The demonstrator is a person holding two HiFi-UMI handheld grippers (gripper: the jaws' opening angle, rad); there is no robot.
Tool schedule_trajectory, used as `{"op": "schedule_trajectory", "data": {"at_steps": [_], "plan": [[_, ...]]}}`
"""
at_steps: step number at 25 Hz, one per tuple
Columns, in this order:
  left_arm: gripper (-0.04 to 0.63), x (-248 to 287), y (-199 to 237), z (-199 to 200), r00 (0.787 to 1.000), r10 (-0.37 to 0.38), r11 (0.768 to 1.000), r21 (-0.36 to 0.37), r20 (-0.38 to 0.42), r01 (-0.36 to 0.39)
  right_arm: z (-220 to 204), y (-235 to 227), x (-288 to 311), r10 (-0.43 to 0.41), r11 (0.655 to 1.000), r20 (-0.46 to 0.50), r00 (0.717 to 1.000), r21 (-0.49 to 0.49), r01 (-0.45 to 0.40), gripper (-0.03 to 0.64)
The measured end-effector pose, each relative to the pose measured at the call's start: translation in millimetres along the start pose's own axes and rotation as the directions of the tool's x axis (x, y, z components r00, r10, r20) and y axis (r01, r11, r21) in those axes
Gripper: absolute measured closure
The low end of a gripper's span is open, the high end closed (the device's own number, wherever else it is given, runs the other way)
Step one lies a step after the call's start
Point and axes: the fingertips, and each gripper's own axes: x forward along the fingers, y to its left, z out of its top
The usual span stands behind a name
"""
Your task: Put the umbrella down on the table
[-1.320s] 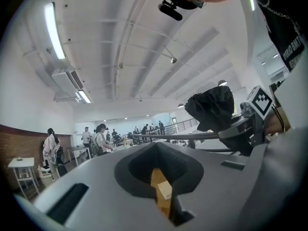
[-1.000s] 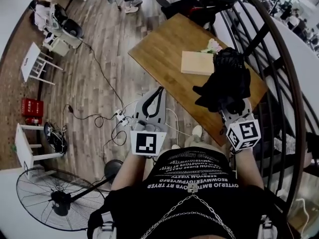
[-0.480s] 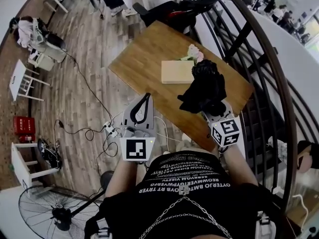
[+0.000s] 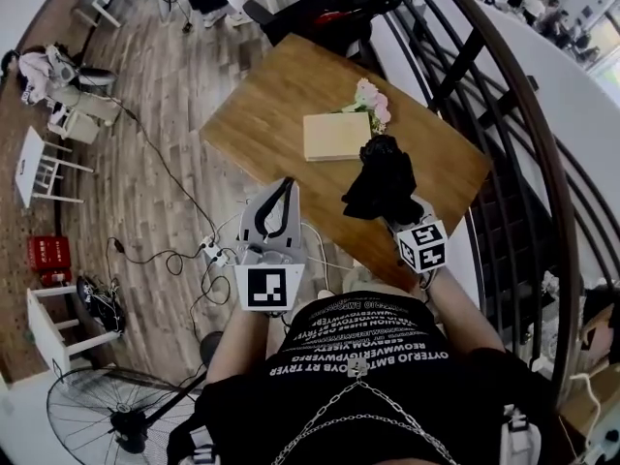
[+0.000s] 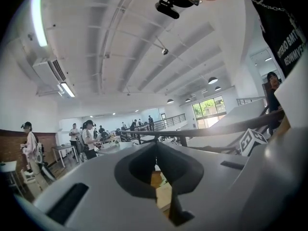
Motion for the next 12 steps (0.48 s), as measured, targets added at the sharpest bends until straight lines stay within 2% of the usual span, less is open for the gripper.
{"op": "schedule_trajectory", "data": {"at_steps": [7, 12], "plan": [[0.566, 6.7, -7.7, 2.5, 1.0, -0.008, 1.0, 0.03, -0.008, 0.008, -55.2, -3.8, 32.2, 0.027, 0.999, -0.123, 0.992, 0.043, -0.022, 0.379], [0.566, 1.8, -8.2, -8.0, 0.999, -0.003, 1.0, 0.001, -0.045, 0.003, -103.4, -6.1, 55.6, 0.023, 0.999, -0.237, 0.971, 0.053, -0.011, 0.379]]}}
